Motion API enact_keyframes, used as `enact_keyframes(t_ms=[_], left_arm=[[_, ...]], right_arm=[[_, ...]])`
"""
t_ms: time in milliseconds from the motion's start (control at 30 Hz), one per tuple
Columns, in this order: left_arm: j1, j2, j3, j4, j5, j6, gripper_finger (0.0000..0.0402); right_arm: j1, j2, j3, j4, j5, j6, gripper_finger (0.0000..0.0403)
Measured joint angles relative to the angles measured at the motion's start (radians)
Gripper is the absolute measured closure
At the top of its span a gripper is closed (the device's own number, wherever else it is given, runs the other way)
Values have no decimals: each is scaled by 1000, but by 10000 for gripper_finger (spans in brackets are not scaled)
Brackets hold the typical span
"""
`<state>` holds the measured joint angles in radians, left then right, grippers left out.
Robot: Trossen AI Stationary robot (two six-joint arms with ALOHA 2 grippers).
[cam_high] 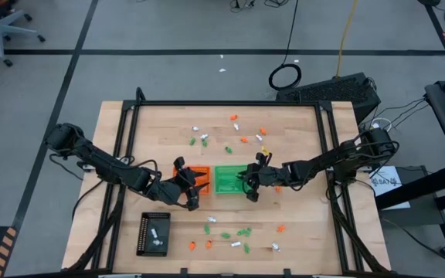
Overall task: Sort Halloween decoration
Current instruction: Put the green skeleton toy into the green bin, then put the white skeleton toy into the black bin
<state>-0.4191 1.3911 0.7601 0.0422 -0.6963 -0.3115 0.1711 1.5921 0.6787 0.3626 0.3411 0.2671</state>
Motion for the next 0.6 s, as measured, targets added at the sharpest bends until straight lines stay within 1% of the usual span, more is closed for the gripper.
enact_keyframes(t_ms=[167, 300, 367, 433, 500, 600], left_arm=[[1, 0, 0, 0, -17, 1, 243], [3, 0, 0, 1, -127, 3, 243], [13, 0, 0, 1, -169, 3, 243], [34, 0, 0, 0, -176, 4, 243], [66, 0, 0, -10, -164, 7, 243], [134, 0, 0, -59, -116, 43, 243]], right_arm=[[0, 0, 0, 25, 3, -48, 284], [0, 0, 0, 99, 3, -143, 254], [0, 0, 0, 135, 2, -193, 247], [0, 0, 0, 158, 2, -234, 244], [1, 0, 0, 157, 0, -253, 244], [1, 0, 0, 141, -2, -233, 246]])
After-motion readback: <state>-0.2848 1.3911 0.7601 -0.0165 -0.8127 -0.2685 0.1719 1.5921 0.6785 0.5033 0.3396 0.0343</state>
